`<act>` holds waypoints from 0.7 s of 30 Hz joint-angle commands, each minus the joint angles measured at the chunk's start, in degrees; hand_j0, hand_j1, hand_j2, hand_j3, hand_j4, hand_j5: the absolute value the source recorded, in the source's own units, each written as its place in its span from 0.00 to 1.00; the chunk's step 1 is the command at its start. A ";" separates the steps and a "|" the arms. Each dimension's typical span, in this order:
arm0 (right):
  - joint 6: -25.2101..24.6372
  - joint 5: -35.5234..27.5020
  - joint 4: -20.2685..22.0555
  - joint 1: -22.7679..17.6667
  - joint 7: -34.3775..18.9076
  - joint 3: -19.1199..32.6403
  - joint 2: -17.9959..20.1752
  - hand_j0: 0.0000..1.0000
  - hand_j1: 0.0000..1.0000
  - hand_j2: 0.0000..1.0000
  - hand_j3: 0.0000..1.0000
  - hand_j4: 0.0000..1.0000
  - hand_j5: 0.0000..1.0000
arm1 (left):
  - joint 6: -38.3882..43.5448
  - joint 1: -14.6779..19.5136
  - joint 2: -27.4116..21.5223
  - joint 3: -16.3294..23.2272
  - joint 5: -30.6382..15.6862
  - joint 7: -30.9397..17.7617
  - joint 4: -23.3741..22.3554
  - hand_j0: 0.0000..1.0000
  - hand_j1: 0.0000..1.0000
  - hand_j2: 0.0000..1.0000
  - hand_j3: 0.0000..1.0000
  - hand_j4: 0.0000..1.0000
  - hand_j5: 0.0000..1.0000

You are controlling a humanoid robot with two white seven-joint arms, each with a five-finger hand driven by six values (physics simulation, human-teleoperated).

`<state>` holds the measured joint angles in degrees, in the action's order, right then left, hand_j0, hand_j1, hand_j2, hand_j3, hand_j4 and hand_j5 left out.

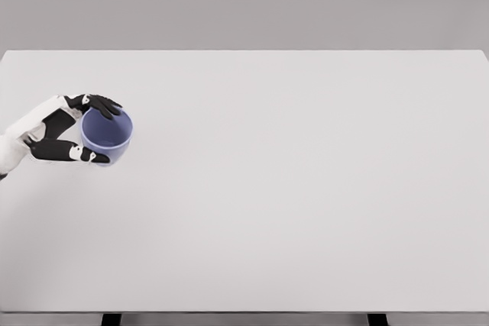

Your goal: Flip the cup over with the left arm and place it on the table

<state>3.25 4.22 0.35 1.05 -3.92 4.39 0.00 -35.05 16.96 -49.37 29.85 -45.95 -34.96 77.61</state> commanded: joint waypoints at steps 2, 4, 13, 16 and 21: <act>0.00 0.00 0.00 -0.09 -0.04 0.00 0.00 1.00 1.00 1.00 1.00 1.00 1.00 | 0.05 1.93 8.58 1.26 -0.81 -0.04 -7.46 0.50 0.50 0.50 0.50 0.50 0.50; 0.00 0.00 0.00 -0.09 -0.04 0.00 0.00 1.00 1.00 1.00 1.00 1.00 1.00 | 0.05 2.55 10.34 1.26 -0.81 -0.04 -9.67 0.51 0.51 0.51 0.51 0.51 0.51; 0.00 0.00 0.00 0.00 0.05 0.00 0.00 1.00 1.00 1.00 1.00 1.00 1.00 | 0.05 2.38 12.19 1.08 -0.10 -0.04 -10.19 0.57 0.57 0.57 0.57 0.57 0.57; 0.00 0.00 0.00 -0.09 0.05 0.00 0.00 1.00 1.00 1.00 1.00 1.00 1.00 | 0.05 2.38 12.19 1.08 0.07 -0.04 -10.11 0.70 0.70 0.70 0.70 0.70 0.70; 0.00 0.00 0.00 0.00 -0.04 0.00 0.00 1.00 1.00 1.00 1.00 1.00 1.00 | 0.05 2.38 12.45 1.08 2.62 -0.04 -10.28 1.00 1.00 1.00 1.00 1.00 1.00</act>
<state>3.25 4.22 0.35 1.05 -3.92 4.39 0.00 -35.05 19.34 -37.02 31.01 -43.73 -35.00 67.34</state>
